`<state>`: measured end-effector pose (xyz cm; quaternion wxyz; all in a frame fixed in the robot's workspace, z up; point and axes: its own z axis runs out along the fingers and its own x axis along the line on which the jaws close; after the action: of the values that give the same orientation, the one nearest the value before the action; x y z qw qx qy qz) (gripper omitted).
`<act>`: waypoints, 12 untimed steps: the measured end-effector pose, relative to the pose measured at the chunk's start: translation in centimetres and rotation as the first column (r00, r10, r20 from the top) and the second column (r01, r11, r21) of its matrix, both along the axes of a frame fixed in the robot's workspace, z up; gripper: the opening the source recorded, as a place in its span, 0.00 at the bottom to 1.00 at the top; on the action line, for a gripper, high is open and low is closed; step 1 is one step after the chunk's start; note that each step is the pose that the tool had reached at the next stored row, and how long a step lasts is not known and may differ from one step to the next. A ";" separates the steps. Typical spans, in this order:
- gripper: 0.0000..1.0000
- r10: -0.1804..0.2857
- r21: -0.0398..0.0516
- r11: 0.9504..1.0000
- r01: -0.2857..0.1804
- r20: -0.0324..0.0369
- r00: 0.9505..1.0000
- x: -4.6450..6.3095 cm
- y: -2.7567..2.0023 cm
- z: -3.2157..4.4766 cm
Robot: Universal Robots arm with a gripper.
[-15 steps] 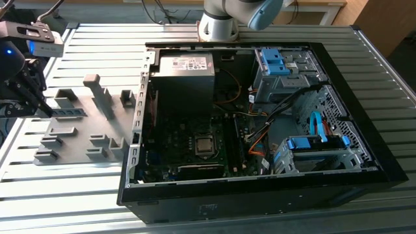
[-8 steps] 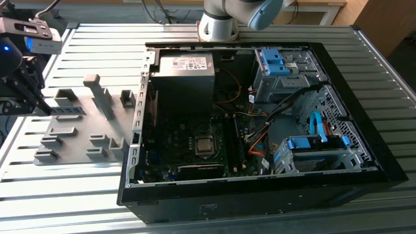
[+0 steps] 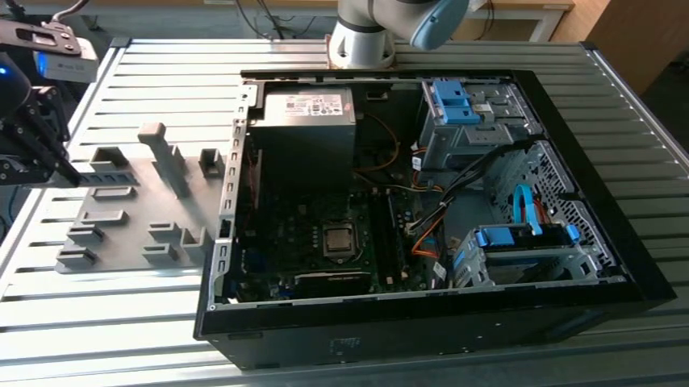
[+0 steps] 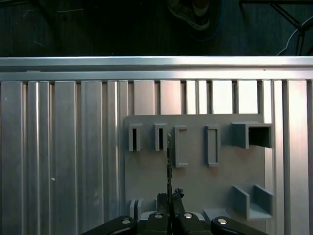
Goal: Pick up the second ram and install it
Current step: 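Pick up the second ram and move it above second insertion slot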
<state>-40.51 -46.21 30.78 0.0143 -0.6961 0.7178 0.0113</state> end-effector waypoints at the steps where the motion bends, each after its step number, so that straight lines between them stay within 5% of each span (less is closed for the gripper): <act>1: 0.14 0.000 0.000 1.000 0.000 0.000 1.000 0.0 0.00 0.13; 12: 0.14 0.000 0.000 1.000 0.000 0.000 1.000 0.0 0.00 1.29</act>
<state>-40.50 -46.21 32.07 0.0142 -0.6961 0.7178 0.0113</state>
